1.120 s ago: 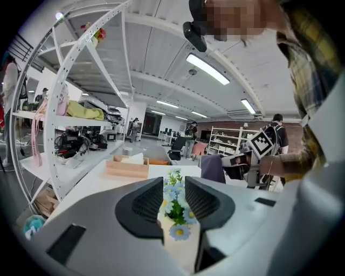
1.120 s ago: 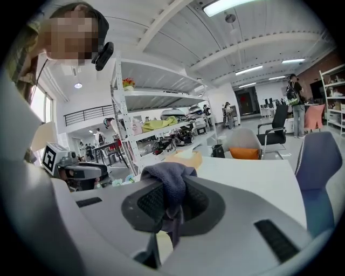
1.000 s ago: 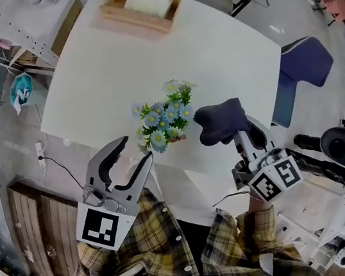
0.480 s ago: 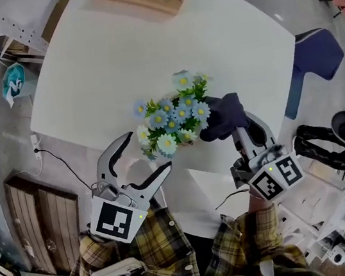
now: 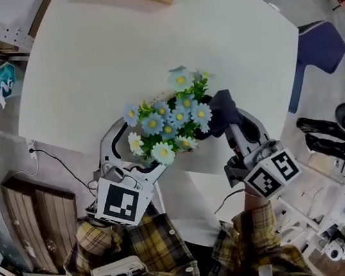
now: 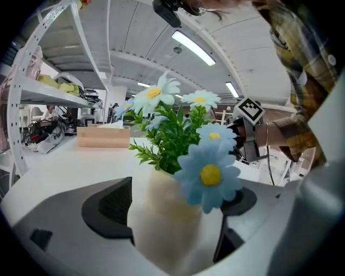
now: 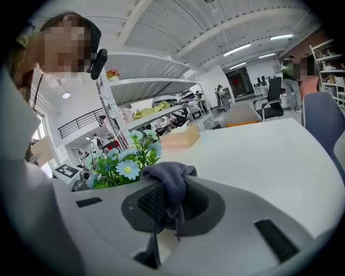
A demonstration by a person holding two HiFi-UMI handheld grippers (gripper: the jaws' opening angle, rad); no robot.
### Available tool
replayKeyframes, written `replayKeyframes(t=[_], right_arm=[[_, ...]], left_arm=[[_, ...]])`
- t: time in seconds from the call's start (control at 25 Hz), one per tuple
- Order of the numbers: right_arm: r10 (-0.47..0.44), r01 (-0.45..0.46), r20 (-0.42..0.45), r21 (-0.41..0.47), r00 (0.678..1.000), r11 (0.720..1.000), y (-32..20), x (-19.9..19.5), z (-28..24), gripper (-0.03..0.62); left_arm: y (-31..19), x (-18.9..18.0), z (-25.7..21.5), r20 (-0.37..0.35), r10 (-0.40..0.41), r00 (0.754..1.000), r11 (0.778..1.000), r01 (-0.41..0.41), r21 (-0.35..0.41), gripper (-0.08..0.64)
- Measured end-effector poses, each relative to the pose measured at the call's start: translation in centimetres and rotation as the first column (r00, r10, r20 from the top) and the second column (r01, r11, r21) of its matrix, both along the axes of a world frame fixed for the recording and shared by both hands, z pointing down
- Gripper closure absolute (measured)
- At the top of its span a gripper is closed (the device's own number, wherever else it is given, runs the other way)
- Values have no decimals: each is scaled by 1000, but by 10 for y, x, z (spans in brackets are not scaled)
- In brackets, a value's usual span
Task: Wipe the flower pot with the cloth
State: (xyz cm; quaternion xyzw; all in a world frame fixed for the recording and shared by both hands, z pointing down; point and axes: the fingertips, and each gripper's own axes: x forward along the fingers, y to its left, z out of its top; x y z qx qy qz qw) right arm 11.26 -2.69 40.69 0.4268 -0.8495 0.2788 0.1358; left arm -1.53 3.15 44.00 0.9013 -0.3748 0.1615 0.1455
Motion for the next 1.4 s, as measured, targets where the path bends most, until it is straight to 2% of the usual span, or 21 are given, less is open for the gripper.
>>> replayKeyframes(t=[0.16, 0.32, 0.44, 0.64, 0.96, 1.04, 1.24, 1.32, 1.4], right_arm=[[-1, 2, 20, -25, 1000, 1000, 2, -2, 6, 571], [-26, 27, 40, -48, 999, 998, 2, -10, 13, 571], [-50, 53, 51, -66, 997, 996, 3, -18, 19, 571], [-54, 63, 91, -104, 994, 993, 0, -24, 28, 571], [-72, 90, 116, -161, 991, 983, -12, -28, 40, 571], [-87, 109, 128, -172, 988, 979, -18, -28, 43, 571], [-169, 202, 169, -202, 971, 958, -35, -22, 45, 571], [-218, 254, 182, -208, 959, 944, -44, -19, 44, 571], [-272, 313, 201, -212, 941, 926, -54, -20, 44, 571]], left_arm=[[0, 10, 3, 19, 39, 999, 999, -39, 18, 103], [-1, 14, 12, 69, 82, 994, 997, -83, 1, 107], [1, 20, 15, 62, 112, 992, 994, -111, -12, 153], [-2, 23, 16, 65, 142, 988, 990, -141, -6, 158], [-5, 19, 18, 73, 278, 958, 961, -278, -20, 160], [-5, 21, 19, 77, 338, 938, 941, -337, -25, 160], [-13, 33, 16, 87, 498, 863, 867, -497, -28, 160], [-20, 39, 13, 79, 560, 824, 828, -561, -18, 160], [-25, 43, 11, 68, 630, 774, 776, -630, -11, 160]])
